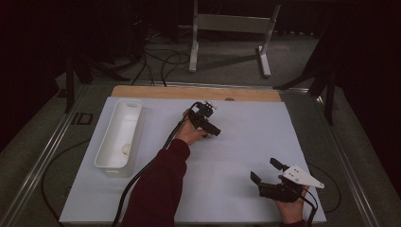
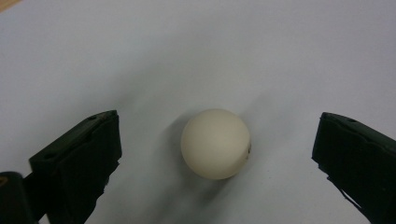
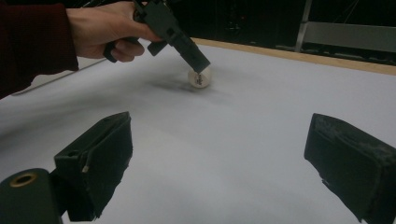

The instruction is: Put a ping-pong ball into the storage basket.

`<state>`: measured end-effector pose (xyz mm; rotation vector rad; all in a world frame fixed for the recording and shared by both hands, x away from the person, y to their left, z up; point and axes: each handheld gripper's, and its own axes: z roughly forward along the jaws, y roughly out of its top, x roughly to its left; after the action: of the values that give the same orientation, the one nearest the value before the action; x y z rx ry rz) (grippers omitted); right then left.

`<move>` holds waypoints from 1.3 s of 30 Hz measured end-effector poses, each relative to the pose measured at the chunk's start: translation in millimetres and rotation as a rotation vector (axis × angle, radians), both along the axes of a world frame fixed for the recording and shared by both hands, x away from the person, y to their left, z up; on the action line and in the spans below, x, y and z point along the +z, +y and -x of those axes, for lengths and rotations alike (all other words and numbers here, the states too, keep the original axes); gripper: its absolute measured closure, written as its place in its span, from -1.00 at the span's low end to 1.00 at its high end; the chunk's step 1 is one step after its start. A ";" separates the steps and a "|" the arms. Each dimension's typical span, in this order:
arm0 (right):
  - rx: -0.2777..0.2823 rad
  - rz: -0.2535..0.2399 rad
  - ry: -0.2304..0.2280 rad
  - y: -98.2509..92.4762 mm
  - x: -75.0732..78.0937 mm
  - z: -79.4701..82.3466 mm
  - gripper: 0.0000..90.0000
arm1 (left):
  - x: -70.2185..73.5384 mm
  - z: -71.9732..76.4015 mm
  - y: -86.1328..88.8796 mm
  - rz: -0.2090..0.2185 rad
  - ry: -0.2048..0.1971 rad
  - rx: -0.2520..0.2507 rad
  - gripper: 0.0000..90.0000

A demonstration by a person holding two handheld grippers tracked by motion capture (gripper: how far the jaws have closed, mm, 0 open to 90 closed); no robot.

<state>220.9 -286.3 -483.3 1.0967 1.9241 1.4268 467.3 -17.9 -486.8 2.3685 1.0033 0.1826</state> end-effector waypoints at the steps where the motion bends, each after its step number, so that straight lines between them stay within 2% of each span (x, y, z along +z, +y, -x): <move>1: 0.000 0.000 0.000 0.1 0.0 0.0 -0.83 | -1.2 0.0 -0.7 0.001 0.007 0.001 -0.92; 7: 0.001 -0.001 -0.002 0.2 0.0 0.0 -0.83 | -6.6 -0.3 -3.7 -0.015 0.014 0.010 -0.85; 9: 0.000 -0.001 -0.001 0.0 0.2 0.1 -0.83 | -8.0 -0.6 -5.3 -0.038 0.007 0.026 -0.77; 24: 0.001 -0.003 -0.003 0.0 0.4 0.2 -0.83 | -16.6 -2.0 -9.2 -0.028 0.047 0.035 -0.42; 27: -0.003 -0.005 -0.001 -0.5 0.2 0.2 -0.83 | -17.4 -1.9 -9.2 -0.042 0.056 0.026 -0.28; 33: -0.001 -0.001 -0.001 -0.3 0.2 0.1 -0.83 | -16.5 -2.9 -7.5 -0.029 0.071 0.029 0.09; 39: -0.001 -0.001 0.000 -0.2 0.0 -0.1 -0.83 | -16.0 -3.7 -5.8 -0.024 0.092 0.036 0.13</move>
<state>220.9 -286.5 -483.3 1.0983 1.9230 1.4268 471.0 -23.7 -502.9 2.4003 1.0935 0.1001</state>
